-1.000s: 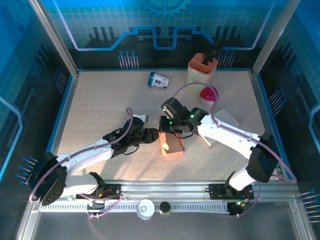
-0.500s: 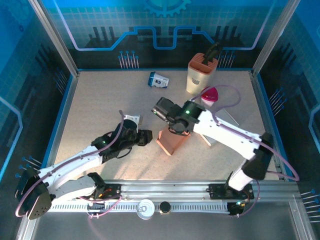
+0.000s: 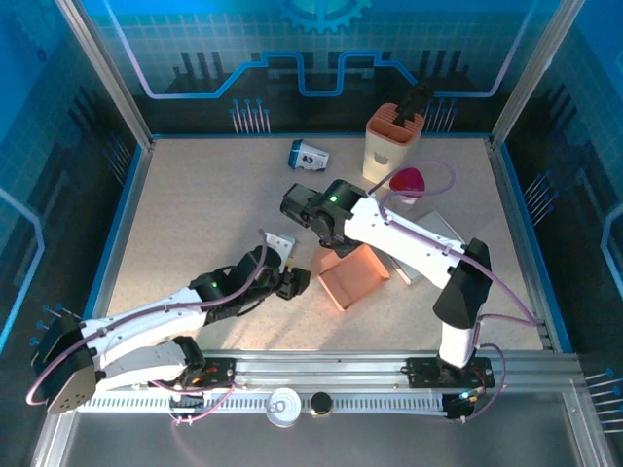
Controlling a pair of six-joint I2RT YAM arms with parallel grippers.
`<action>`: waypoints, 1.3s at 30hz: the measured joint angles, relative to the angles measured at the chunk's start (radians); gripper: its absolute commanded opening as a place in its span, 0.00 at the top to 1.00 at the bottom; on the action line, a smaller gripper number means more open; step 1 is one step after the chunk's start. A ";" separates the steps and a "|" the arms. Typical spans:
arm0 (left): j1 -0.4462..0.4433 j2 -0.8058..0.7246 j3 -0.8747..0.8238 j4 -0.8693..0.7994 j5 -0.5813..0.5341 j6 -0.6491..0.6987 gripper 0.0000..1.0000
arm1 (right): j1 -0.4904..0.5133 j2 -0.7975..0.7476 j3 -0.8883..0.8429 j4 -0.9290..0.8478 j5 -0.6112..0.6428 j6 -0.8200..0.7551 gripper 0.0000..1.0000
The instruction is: Fold the paper box
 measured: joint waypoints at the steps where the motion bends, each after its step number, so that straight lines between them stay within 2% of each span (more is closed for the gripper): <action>1: -0.018 0.014 0.000 0.011 -0.011 0.005 0.43 | -0.002 0.005 0.000 -0.001 -0.002 0.002 1.00; 4: -0.058 0.031 -0.001 0.020 -0.056 -0.021 0.42 | -0.007 0.015 -0.002 0.003 -0.013 0.003 1.00; 6: -0.068 0.024 -0.012 0.021 -0.090 -0.089 0.42 | -0.014 0.016 -0.010 0.012 -0.024 0.005 1.00; 10: -0.122 -0.018 -0.064 0.028 -0.162 -0.179 0.36 | -0.030 0.016 -0.025 0.032 -0.040 0.006 1.00; 13: -0.161 -0.015 -0.057 0.026 -0.197 -0.174 0.34 | -0.037 0.016 -0.025 0.040 -0.048 0.010 1.00; 19: -0.156 0.097 0.020 0.024 -0.246 -0.094 0.33 | -0.039 0.016 -0.040 0.064 -0.061 0.013 1.00; 23: -0.109 0.149 0.055 0.024 -0.258 -0.057 0.45 | -0.039 0.016 -0.053 0.076 -0.075 0.013 1.00; 29: -0.059 0.191 0.076 0.024 -0.218 0.020 0.86 | -0.040 0.013 -0.089 0.116 -0.074 0.010 0.99; 30: -0.058 0.204 0.086 0.019 -0.205 0.036 0.95 | -0.041 0.006 -0.101 0.131 -0.074 0.003 0.96; 31: -0.057 0.216 0.096 0.019 -0.188 0.058 1.00 | -0.045 -0.003 -0.117 0.153 -0.073 -0.013 0.90; 35: -0.034 0.230 0.115 0.017 -0.129 0.107 1.00 | -0.064 -0.078 -0.223 0.301 -0.076 -0.179 0.71; 37: 0.009 0.221 0.117 0.012 -0.075 0.134 1.00 | -0.081 -0.173 -0.346 0.479 -0.107 -0.372 0.59; 39: 0.068 0.201 0.117 -0.010 -0.013 0.166 1.00 | -0.115 -0.289 -0.487 0.655 -0.169 -0.571 0.43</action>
